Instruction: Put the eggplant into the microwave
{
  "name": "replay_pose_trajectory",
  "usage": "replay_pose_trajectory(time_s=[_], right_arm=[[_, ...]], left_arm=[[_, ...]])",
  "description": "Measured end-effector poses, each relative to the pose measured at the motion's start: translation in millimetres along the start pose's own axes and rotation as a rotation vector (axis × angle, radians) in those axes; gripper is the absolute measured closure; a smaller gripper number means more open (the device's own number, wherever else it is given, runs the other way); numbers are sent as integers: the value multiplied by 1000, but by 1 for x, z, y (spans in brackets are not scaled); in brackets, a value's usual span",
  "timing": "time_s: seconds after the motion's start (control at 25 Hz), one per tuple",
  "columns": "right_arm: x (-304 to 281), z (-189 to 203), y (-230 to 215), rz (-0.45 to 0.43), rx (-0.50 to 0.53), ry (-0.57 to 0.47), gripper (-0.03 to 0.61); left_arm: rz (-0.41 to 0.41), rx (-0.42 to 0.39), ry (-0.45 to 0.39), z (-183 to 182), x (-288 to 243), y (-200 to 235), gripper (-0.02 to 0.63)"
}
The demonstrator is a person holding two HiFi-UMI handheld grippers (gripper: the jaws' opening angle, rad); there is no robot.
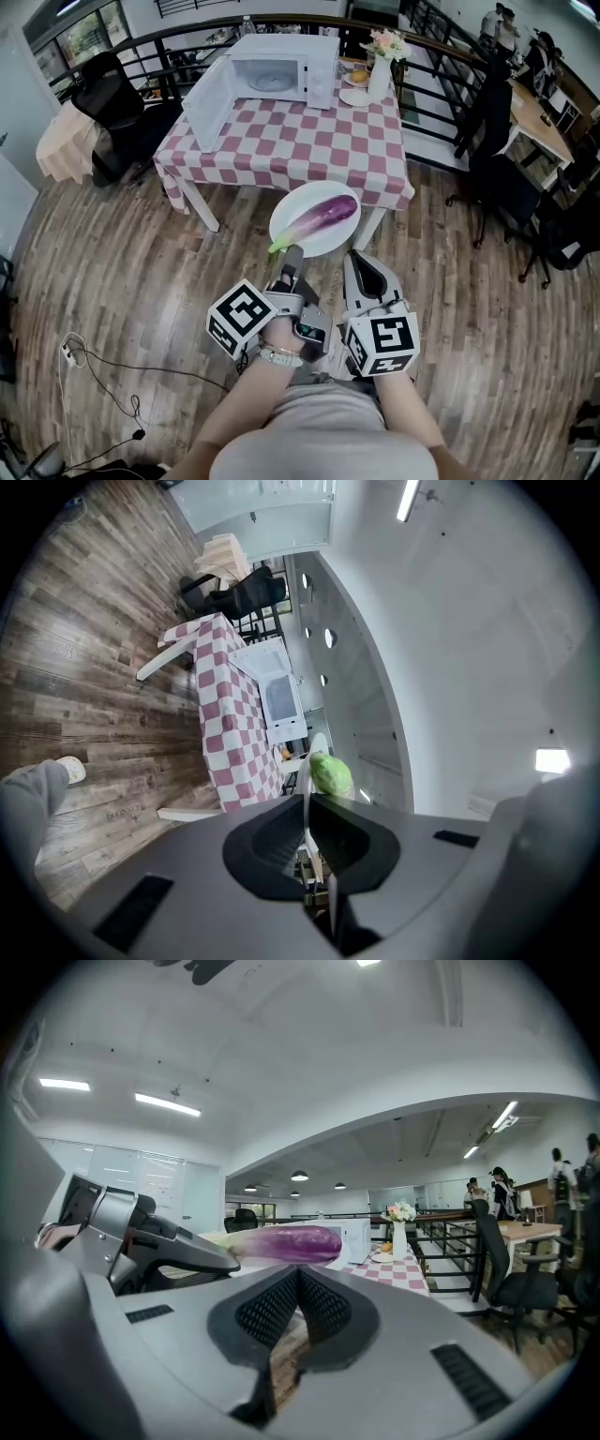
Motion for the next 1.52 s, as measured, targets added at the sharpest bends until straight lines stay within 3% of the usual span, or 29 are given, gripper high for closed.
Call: replay_pose_trajectory(time_s=[0.32,0.84,1.52], right_arm=[[-54,1,4,-14,-21,-4,552],[-154,-5,16,-54,-12,13,554],[-273,-20,5,4,-8,41,552]], left_arm=[[-9,-7,18,-35,-33,18,595],[-17,47,11,-106,-89,43,595],[-48,142,97,-185,-185,69,595]])
Point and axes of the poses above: the fingertips, and each gripper's own axes: x backward along the fingers, y to its left, z out of its underside, the point moved 4 cm from there along x, backward along the fingers, and after that the axes turned 4 degrees about -x, right-handed, at the moved point
